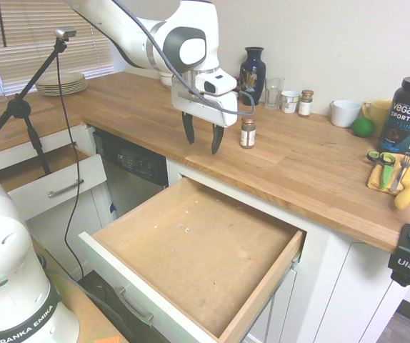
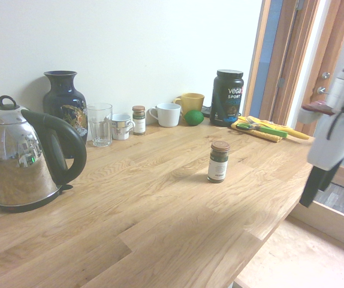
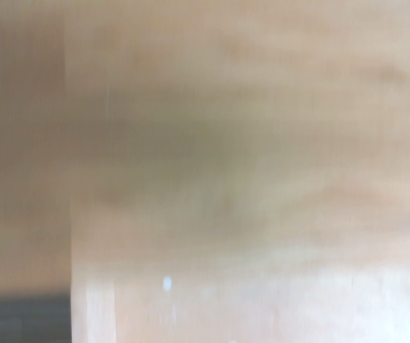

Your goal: Put seasoning jar in the drawer

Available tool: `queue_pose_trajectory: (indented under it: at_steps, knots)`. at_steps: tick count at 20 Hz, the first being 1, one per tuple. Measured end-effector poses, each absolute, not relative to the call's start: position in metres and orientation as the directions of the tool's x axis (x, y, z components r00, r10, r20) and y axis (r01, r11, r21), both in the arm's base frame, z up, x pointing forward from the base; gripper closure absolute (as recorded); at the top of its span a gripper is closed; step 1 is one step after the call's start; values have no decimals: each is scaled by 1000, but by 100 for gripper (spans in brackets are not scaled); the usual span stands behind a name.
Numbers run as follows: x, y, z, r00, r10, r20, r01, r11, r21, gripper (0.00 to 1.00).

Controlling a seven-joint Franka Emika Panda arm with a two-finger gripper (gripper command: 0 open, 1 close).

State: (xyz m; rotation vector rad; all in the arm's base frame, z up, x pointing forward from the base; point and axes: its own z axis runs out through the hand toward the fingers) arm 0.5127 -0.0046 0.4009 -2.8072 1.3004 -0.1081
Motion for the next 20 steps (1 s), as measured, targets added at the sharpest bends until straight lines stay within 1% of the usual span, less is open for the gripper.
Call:
queue_pose_trajectory:
  at_steps: [8, 20]
  knots:
    - [597, -22, 406, 631, -775, 25, -774, -631, -50, 0]
    - [683, -41, 392, 642, -766, 0, -766, -642, -17, 0]
